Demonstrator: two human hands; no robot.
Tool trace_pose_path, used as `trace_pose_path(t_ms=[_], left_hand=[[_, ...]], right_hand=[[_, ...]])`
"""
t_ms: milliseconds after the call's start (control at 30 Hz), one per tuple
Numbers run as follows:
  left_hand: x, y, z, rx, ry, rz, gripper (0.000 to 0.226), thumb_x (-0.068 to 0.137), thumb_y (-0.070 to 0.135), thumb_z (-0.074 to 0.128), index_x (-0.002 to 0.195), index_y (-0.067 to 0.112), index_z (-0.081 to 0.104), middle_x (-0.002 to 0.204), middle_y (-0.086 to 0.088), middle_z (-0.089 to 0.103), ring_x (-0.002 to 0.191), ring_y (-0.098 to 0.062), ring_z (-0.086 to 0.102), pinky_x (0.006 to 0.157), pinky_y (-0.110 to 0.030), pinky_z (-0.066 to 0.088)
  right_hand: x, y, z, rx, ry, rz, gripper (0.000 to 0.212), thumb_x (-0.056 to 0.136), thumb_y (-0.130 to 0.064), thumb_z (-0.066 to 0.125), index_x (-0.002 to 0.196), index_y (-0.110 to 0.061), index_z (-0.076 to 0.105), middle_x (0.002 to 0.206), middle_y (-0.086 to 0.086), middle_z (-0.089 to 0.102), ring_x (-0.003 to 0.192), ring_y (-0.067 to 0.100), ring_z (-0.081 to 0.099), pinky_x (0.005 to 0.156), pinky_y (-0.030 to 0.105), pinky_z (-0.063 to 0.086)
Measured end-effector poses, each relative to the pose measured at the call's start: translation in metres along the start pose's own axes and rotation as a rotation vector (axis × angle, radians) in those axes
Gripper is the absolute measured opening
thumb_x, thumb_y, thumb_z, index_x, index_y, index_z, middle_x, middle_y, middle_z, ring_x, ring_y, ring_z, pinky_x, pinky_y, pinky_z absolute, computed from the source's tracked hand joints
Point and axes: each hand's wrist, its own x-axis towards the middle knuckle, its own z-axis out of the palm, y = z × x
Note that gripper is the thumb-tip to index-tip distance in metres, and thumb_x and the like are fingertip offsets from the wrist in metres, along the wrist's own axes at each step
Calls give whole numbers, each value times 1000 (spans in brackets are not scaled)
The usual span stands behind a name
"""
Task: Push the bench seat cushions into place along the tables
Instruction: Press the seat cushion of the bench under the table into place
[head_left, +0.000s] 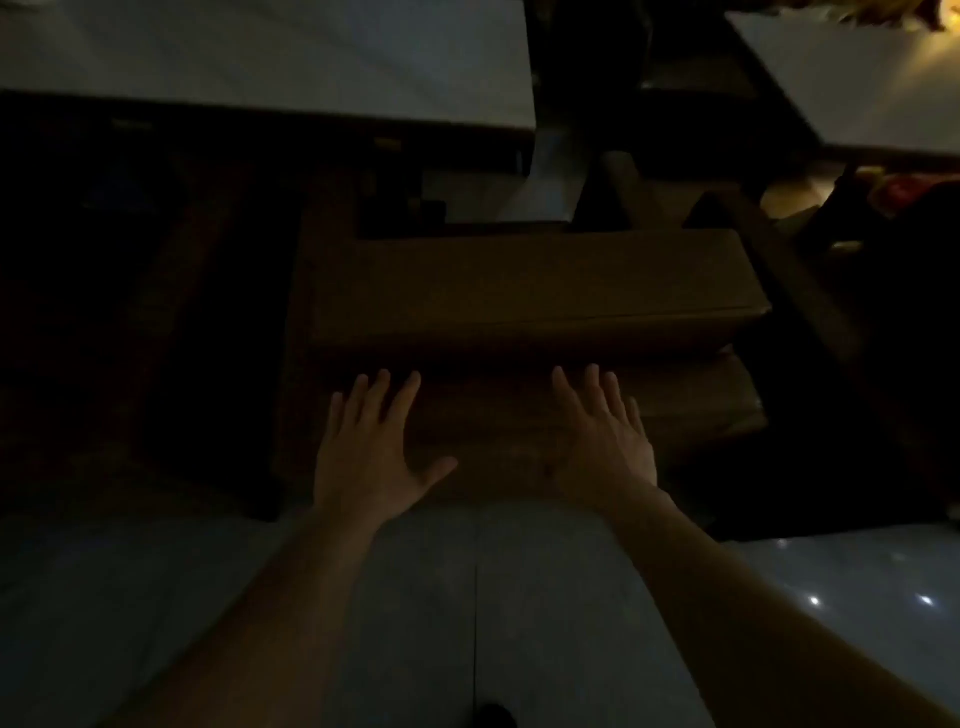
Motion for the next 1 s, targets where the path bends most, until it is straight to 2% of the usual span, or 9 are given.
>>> trace_pose_path(t_ms=[100,233,367,433,567,633,767,1000], left_hand=[[21,3,23,29,22,-1,105,73,87,41,155,35,2,164,-6,11,150,-28,1,121,-49,4],[37,4,50,48,16,-38,101,79,75,52,155,33,0,164,-4,6,150,-27,-3,121,-47,2],[38,2,69,85,84,-69,104,80,68,57,155,33,-5,165,-3,-2,150,-28,-10,121,-50,3],[38,2,74,97,111,-74,104,80,67,59,155,31,-2,165,-4,3,150,-29,-7,121,-52,6],[40,1,73,116,130,-79,99,77,62,67,155,30,15,160,-4,22,149,-31,9,119,-52,16],[40,1,72,112,141,-81,96,77,61,67,154,31,18,159,-3,25,148,-30,12,119,-51,17],[41,0,72,104,148,-65,93,79,60,66,153,31,18,159,-2,25,148,-30,13,119,-50,16],[43,-6,75,39,173,-56,93,72,53,76,150,28,33,153,-4,39,145,-32,24,116,-51,26]], right_hand=[[28,21,19,-79,-24,4,113,82,-65,63,152,-36,-22,163,10,-22,149,32,-22,123,52,3],[58,39,39,-81,10,-17,111,83,-68,61,154,-35,-18,164,12,-19,149,33,-21,124,51,4],[72,47,55,-107,74,-41,113,81,-73,58,153,-34,-20,163,14,-22,148,35,-23,123,53,0],[72,48,65,-125,149,-57,112,80,-77,53,155,-32,-17,164,16,-17,149,36,-19,122,53,-2],[72,50,75,-107,253,-67,107,79,-76,57,158,-29,3,164,21,5,152,38,-2,122,57,9],[71,48,76,-103,250,-62,104,79,-73,58,158,-28,7,164,22,9,152,38,0,121,57,11],[71,44,74,-129,220,-35,101,82,-76,49,158,-29,4,164,20,5,152,36,-4,122,55,8],[69,38,73,-162,184,6,98,79,-79,29,158,-31,-4,165,18,1,152,35,-7,123,54,7]])
